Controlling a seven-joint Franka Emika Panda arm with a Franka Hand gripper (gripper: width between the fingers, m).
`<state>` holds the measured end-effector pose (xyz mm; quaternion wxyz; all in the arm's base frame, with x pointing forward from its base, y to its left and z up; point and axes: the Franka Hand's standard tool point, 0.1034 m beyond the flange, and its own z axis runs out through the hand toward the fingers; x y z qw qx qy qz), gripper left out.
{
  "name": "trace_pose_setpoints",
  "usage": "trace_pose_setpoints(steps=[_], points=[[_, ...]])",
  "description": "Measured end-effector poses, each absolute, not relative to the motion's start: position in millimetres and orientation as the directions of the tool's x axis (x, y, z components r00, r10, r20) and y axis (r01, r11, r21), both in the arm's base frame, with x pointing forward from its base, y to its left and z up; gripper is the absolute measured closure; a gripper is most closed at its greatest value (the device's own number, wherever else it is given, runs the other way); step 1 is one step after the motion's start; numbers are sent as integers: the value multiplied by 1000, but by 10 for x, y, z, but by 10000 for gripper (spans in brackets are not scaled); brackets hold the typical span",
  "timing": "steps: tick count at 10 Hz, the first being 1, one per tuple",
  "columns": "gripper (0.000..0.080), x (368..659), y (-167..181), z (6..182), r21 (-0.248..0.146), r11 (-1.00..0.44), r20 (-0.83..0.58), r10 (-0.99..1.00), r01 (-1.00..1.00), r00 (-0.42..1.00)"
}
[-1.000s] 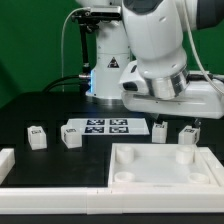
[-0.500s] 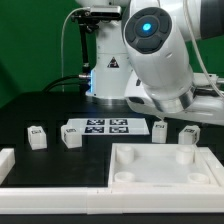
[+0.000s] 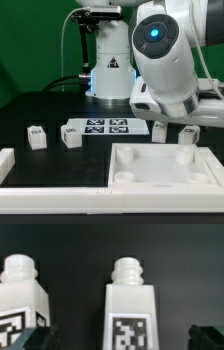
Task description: Assemble one leg
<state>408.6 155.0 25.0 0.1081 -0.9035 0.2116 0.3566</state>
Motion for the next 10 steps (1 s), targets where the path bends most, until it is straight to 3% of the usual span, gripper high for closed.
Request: trace_pose_setpoints(steps=[2,10], points=[[150,4052,1685,251,-18,-887,-692,-322,-462,646],[150,4065,1585,138,-31,-884,-669,-329,-467,667]])
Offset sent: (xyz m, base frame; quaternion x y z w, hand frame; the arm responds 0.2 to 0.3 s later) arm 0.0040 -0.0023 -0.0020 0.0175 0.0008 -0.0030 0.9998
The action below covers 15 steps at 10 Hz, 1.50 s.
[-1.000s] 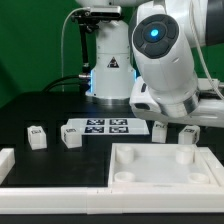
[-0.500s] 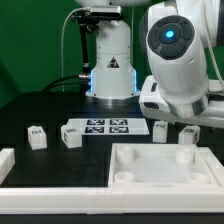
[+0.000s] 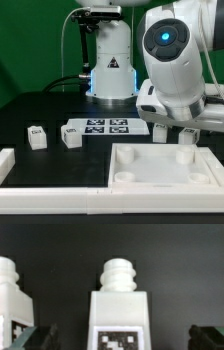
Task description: Assemble one leg
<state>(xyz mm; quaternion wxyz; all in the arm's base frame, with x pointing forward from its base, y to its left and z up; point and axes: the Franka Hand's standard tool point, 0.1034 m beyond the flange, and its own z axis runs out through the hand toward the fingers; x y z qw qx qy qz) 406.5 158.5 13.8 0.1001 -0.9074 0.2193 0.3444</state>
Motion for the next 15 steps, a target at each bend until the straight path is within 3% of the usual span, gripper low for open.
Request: trace_pose_setpoints(steps=[3,5,6,7,12,15], points=[[186,4066,1560,128,-27,-882,-669,-334,-470,665],[458,4066,1560,128,-27,-882,-669,-334,-470,665],[458,4066,1560,128,-27,-882,-669,-334,-470,665],[511,4067,1560,128,-27,-882,-669,-334,-470,665],[511,4063,1562,163,-23,-883,-675,-332,-469,659],[511,4121,1596,641,-35,-891,-703,-299,-452,645]])
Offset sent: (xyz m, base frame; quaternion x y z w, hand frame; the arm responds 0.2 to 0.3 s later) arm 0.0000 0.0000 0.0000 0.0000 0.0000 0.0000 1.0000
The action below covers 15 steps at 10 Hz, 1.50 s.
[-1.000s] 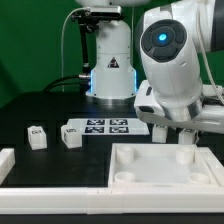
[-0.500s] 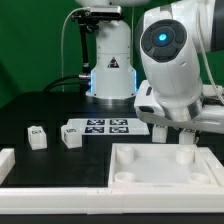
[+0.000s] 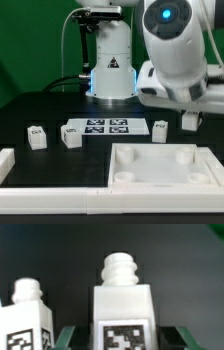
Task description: Assemble one leg
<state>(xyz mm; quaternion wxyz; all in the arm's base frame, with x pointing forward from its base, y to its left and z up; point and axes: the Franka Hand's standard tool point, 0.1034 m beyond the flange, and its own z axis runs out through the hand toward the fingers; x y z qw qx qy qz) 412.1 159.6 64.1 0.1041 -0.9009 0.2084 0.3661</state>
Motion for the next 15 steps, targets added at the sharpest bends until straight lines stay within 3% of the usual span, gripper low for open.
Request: trace_pose_setpoints(steps=[1,3,7,8,11,12,13,15], points=[[510,4171,1593,732,-44,-891,-704,-294,-453,646],[509,4206,1595,697,-48,-888,-679,-306,-457,667],[509,4375,1557,675,-94,-907,-368,-350,-409,861],[509,4446,1454,719,-79,-944,-263,-289,-319,920],[509,4736,1374,904,-92,-977,-24,-190,-192,981],[509,4850,1411,957,-114,-974,54,-202,-195,978],[509,4848,1505,960,-158,-968,170,-219,-193,961],[509,4733,1655,952,-205,-966,295,-213,-156,931]])
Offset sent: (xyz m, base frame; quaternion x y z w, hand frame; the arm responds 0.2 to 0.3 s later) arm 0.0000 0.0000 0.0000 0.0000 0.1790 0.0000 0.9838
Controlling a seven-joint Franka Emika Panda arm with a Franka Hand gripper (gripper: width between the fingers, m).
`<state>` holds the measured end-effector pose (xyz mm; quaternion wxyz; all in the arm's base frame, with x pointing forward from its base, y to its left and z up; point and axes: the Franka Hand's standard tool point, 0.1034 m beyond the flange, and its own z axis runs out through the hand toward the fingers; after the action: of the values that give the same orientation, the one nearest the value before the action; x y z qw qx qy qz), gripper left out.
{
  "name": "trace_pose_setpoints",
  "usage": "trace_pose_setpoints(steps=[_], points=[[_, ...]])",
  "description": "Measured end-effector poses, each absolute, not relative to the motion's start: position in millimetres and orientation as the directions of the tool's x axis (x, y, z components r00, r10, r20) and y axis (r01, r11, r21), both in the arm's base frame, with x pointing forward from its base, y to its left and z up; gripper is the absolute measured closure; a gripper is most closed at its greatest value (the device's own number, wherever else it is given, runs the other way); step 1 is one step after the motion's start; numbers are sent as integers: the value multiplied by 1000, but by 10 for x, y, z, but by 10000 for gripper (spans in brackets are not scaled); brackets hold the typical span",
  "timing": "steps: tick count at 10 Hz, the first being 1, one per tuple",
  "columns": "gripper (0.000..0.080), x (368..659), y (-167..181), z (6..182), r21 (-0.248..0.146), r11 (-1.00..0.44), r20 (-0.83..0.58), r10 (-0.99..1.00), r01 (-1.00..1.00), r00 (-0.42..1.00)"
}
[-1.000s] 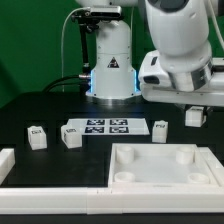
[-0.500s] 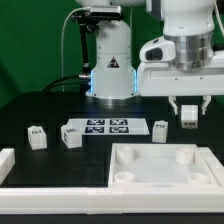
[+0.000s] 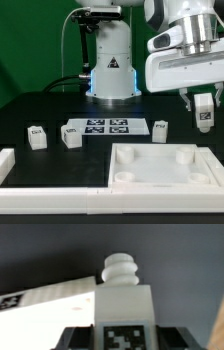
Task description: Assemble one leg
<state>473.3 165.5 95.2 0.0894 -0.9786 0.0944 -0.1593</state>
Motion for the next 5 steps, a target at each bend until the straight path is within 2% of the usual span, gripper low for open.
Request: trace_pose_setpoints(steps=[1,2,4,5], points=[[509,4721,1673,929,-203,-968,301,-202,-144,932],[509,4782,1610,917,-164,-983,285,-122,-77,951],[509,5166,1308,1123,-112,-994,294,-16,18,956],[509,5249,1191,1177,-87,-993,294,47,75,955]])
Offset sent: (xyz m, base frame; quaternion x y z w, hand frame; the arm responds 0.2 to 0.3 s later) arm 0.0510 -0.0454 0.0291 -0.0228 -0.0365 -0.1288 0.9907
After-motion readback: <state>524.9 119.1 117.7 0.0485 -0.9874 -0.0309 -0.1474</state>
